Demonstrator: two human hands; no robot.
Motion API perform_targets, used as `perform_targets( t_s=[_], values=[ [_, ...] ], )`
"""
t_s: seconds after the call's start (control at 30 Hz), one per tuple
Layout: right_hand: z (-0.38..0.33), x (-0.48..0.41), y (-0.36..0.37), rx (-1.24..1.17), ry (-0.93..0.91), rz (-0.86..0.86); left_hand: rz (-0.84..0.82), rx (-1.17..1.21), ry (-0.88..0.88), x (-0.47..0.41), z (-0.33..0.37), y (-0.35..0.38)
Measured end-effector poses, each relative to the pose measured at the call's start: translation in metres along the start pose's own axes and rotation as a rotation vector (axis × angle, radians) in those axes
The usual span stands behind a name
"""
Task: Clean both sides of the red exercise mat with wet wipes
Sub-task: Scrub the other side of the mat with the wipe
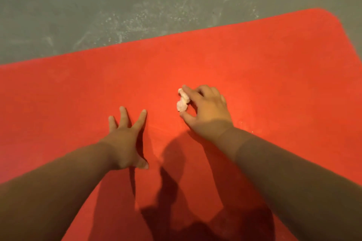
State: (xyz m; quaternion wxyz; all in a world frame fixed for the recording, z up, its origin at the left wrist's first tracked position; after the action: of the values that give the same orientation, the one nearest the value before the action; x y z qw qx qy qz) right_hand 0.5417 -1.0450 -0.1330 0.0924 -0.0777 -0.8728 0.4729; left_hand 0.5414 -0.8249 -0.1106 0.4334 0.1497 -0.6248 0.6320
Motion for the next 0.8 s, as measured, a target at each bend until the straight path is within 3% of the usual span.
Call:
perform_targets(
  t_s=[0.13,0.23,0.4,0.47,0.63,0.73,0.8],
  values=[
    [-0.004,0.008,0.011,-0.073,-0.095,-0.024,0.003,0.057,-0.005,0.0,0.003,-0.002],
    [-0.001,-0.006,0.001,0.013,-0.142,-0.086,0.02,0.105,-0.004,0.003,0.004,-0.004],
    [0.049,-0.046,-0.044,0.08,0.261,0.116,0.033,0.123,-0.002,0.006,0.004,-0.006],
    [0.04,-0.037,-0.037,0.073,0.333,0.079,0.033,0.126,-0.001,0.005,0.003,-0.008],
    [-0.016,0.032,0.006,-0.024,0.005,-0.078,0.012,0.104,-0.005,0.0,0.003,-0.009],
    [0.006,0.012,-0.012,0.099,-0.026,-0.09,0.037,0.08,0.007,0.0,0.001,-0.01],
    [0.02,0.002,-0.024,0.2,-0.026,-0.013,0.041,0.054,0.014,0.0,0.001,-0.008]
  ],
)
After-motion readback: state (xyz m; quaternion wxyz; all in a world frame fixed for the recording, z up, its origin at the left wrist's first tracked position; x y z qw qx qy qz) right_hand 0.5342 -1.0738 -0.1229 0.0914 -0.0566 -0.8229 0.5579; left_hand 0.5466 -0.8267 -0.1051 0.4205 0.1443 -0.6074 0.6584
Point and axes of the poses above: each hand's wrist, its own x-axis away from the middle knuckle, its own y-axis out of the palm, z = x × y, the point moved 2 cm from there along -x, towards the middle knuckle, and after that the axes turned 15 degrees about y, right-handed, at the moved point
